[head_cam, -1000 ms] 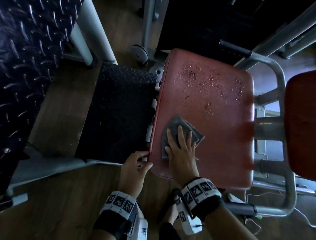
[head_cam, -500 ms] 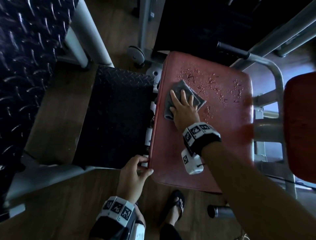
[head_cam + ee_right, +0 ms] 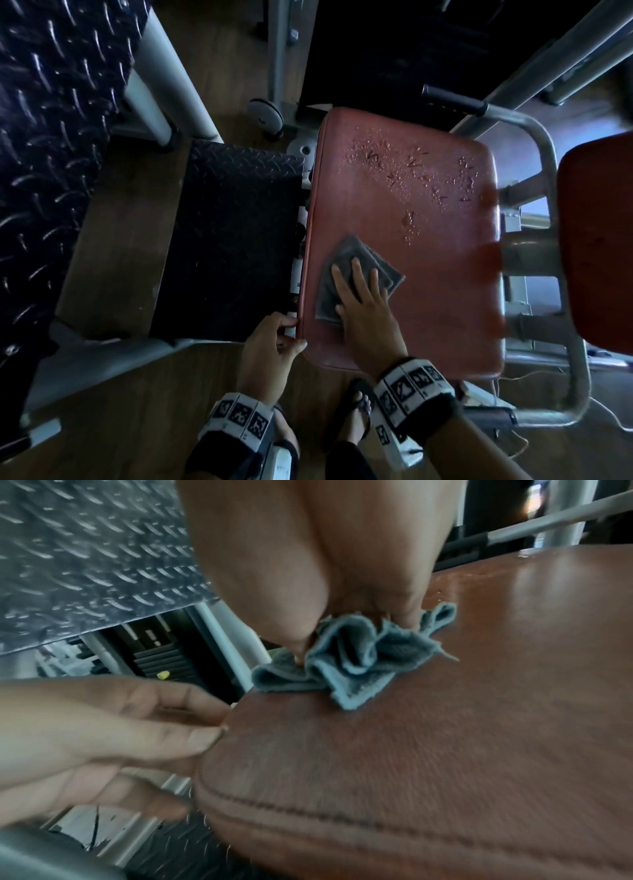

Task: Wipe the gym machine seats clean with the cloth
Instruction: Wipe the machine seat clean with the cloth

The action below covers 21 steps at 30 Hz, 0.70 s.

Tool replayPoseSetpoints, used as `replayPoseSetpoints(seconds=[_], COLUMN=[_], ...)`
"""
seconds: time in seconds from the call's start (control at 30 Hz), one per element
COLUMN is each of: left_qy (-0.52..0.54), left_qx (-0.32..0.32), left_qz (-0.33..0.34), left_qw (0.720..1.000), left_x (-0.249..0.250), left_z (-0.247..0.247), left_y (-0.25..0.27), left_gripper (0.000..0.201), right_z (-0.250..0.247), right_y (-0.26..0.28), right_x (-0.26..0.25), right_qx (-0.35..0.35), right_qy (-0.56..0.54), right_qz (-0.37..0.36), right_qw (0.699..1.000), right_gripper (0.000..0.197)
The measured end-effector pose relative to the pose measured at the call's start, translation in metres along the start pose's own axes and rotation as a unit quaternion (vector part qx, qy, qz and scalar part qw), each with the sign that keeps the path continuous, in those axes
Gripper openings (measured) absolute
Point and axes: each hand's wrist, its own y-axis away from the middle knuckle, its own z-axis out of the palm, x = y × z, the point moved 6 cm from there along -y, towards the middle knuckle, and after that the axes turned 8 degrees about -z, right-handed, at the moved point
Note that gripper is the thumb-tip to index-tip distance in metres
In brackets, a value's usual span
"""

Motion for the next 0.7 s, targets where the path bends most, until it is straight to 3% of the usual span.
replayPoseSetpoints(seconds=[0.23, 0.4, 0.6, 0.7], left_qy=[-0.004, -0.039, -0.023, -0.033], left_qx=[0.007, 0.023, 0.004, 0.005], left_qz=[0.01, 0.048, 0.0, -0.012], left_qw=[1.0, 0.998, 1.0, 0.999], left_x=[-0.003, -0.002, 0.004, 0.003], left_z=[0.002, 0.002, 0.002, 0.002], left_y=[-0.002, 0.001, 0.003, 0.001], left_gripper=[0.025, 0.026, 0.025, 0.023], right_z=[-0.042, -0.059, -0.038, -0.011], right_y=[-0.08, -0.145, -0.079, -0.032], right_x=[0.025, 0.032, 0.0, -0.013], right_qx=[0.038, 0.009, 0.056, 0.047], right_qy=[0.035, 0.043, 0.044, 0.002], right_qz=[-0.005, 0.005, -0.029, -0.029], right_qw=[0.999, 0.999, 0.997, 0.998], right_gripper=[0.057, 0.06, 0.061, 0.062])
